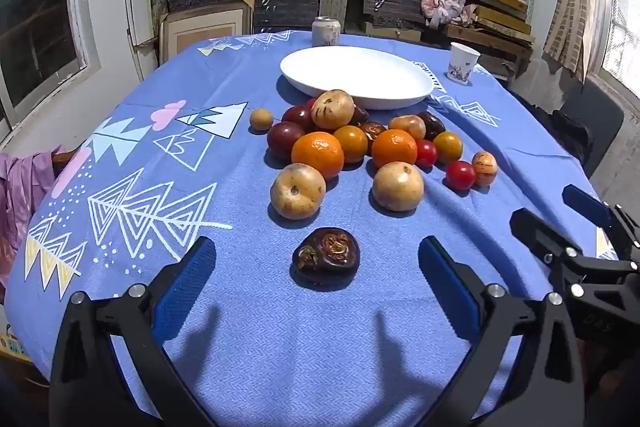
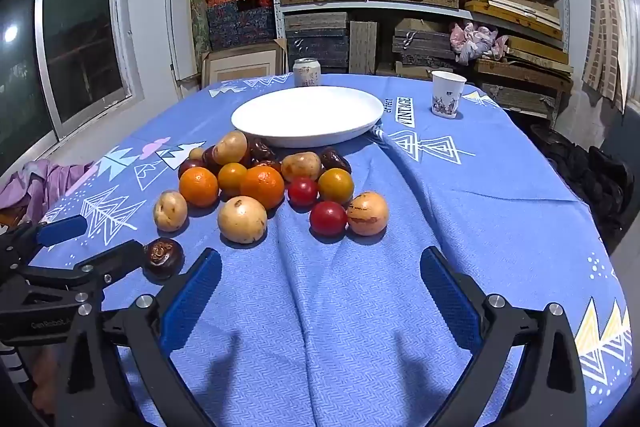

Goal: Organize fruits

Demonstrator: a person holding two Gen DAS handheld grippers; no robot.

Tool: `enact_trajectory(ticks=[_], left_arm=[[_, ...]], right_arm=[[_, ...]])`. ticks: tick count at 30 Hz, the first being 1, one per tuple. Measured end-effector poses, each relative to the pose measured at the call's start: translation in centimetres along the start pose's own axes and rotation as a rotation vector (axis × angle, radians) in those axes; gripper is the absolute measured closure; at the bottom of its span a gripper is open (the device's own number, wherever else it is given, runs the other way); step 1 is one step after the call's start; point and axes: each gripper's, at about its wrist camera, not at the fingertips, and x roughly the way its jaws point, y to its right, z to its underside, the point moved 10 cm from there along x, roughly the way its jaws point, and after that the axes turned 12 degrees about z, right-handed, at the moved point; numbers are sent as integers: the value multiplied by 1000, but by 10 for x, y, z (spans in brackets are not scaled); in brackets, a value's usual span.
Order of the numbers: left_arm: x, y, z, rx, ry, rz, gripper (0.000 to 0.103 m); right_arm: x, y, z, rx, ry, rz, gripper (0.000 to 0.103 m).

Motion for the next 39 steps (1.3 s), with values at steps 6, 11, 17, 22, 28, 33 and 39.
enact_trajectory(ticks=[6,11,17,22,28,33,39], left_arm=[[1,7,-1,17,1,-12,4],[4,2,2,-5,-7,22,4],[5,-1,1,-12,0,21,4],[7,0,3,-7,-8,19,4],[10,-1,4,-5,-10,12,4],[11,-2,4,-6,-12,11,4],[15,-5,6,-12,-25,4,4]], right_arm=[[5,-5,5,-9,-22,-4,3],[6,0,7,-5,-26,-9,3],[11,1,9,3,-22,-19,3],[12,-1,10,-20,-19,-17,3],[12,-4,9,-22,-29,-25,3],[13,-5,9,-20,-32,-22,3],[16,-2,11,-6,-47,-23,3]])
